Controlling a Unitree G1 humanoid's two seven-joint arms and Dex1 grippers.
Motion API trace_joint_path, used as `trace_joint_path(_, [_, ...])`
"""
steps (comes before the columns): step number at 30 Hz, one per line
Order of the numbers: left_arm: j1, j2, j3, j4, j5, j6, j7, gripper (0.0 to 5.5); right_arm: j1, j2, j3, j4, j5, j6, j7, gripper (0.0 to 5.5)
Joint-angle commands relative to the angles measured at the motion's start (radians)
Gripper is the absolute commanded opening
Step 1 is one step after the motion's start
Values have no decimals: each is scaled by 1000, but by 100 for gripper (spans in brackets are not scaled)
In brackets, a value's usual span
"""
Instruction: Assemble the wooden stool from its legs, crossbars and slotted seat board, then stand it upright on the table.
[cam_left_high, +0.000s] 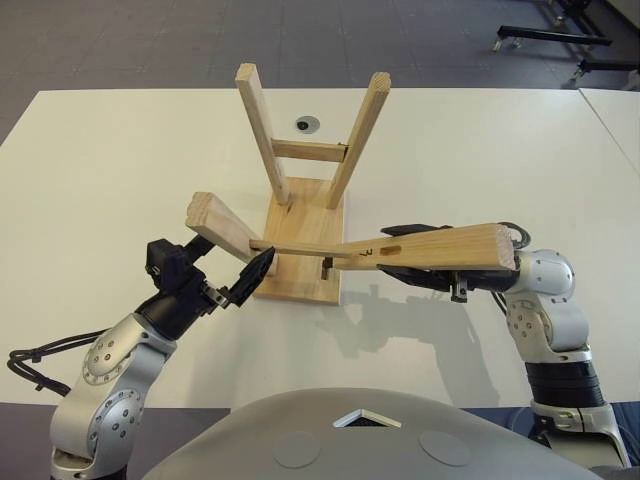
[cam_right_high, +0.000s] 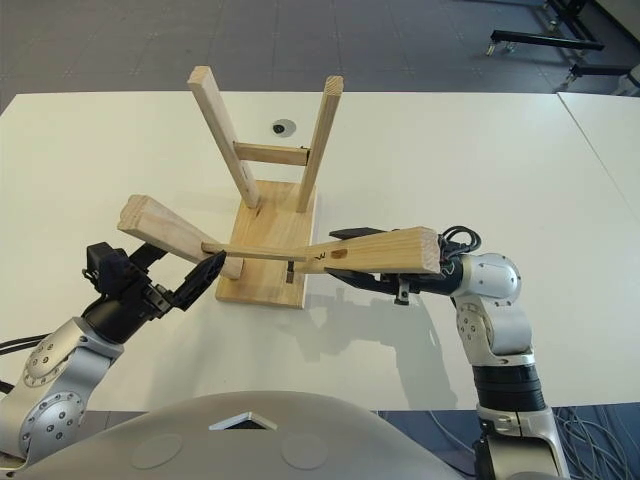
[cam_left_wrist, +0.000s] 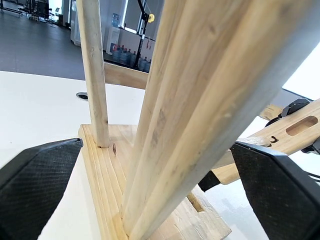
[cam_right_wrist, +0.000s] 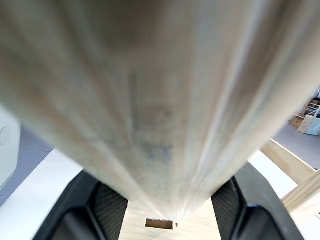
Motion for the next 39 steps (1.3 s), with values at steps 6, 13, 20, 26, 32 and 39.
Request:
trace_joint_path(6, [45,-8,-16,-39,24,-18,19,540,12,-60,16,-58,-58,36,-75,205])
trace_joint_path(13, [60,-14,-27,-45,33,-25,26,540,-34,-74,73,-103,-118,101,-158,205])
trace_joint_path(20, [74,-25,-32,-52,41,-34,33,540,63,-87,121,-121,-178,31,-170,205])
trace_joint_path(26, [75,-22,-37,-54,40,-37,42,540,70,-93,173,-8,-238,-86,-162,205])
trace_joint_path(32, [90,-35,-50,-55,51,-52,55,540,-45,-117,188,46,-183,-27,-142,205])
trace_joint_path(39, [121,-46,-62,-60,64,-71,58,540,-102,-138,203,116,-161,55,-112,205])
